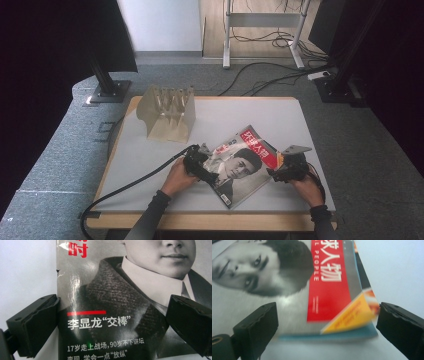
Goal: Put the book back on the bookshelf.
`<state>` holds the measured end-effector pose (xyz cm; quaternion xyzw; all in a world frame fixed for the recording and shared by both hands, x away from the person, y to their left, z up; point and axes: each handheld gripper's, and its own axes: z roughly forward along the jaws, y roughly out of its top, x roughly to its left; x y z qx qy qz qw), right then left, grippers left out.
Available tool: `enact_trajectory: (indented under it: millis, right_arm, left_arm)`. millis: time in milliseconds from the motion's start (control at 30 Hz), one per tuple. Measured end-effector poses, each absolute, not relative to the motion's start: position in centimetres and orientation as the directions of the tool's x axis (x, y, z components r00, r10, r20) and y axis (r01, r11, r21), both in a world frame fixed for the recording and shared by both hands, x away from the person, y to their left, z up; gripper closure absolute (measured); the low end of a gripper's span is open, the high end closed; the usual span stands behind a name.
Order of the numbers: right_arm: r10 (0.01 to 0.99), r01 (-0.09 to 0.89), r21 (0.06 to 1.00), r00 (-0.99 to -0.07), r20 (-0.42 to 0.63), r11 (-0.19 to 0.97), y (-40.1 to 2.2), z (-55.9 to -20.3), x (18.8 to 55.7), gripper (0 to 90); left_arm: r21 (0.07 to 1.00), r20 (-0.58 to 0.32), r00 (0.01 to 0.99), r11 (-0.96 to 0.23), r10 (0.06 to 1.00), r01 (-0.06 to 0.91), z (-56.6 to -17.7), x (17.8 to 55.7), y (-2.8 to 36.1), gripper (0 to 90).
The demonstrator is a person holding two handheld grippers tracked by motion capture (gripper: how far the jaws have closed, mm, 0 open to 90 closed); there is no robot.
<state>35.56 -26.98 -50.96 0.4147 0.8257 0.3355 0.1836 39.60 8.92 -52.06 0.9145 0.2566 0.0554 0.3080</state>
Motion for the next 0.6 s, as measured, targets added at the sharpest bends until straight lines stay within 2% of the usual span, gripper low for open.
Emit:
enact_trajectory:
  millis: [233,367,500,600]
  right_arm:
    - [0.794,0.572,0.671,-0.606,-0.042,0.472,-27.4,-52.0,34.1,5.3]
    - [0.804,0.578,0.665,-0.591,-0.059,0.473,-27.3,-52.6,34.6,3.9]
    - [0.823,0.57,0.682,-0.561,-0.084,0.458,-27.5,-52.6,35.3,9.5]
    - [0.838,0.585,0.681,-0.54,-0.078,0.44,-27.6,-52.6,36.2,7.4]
  left_arm:
    - [0.583,-0.058,0.861,-0.683,0.505,0.44,-52.0,39.3,9.0,0.0]
    - [0.576,-0.059,0.86,-0.687,0.507,0.444,-51.9,38.7,9.1,0.0]
    - [0.569,-0.058,0.865,-0.695,0.498,0.439,-51.8,37.8,9.3,0.0]
    - [0.56,-0.069,0.87,-0.703,0.489,0.439,-51.7,37.3,9.5,0.0]
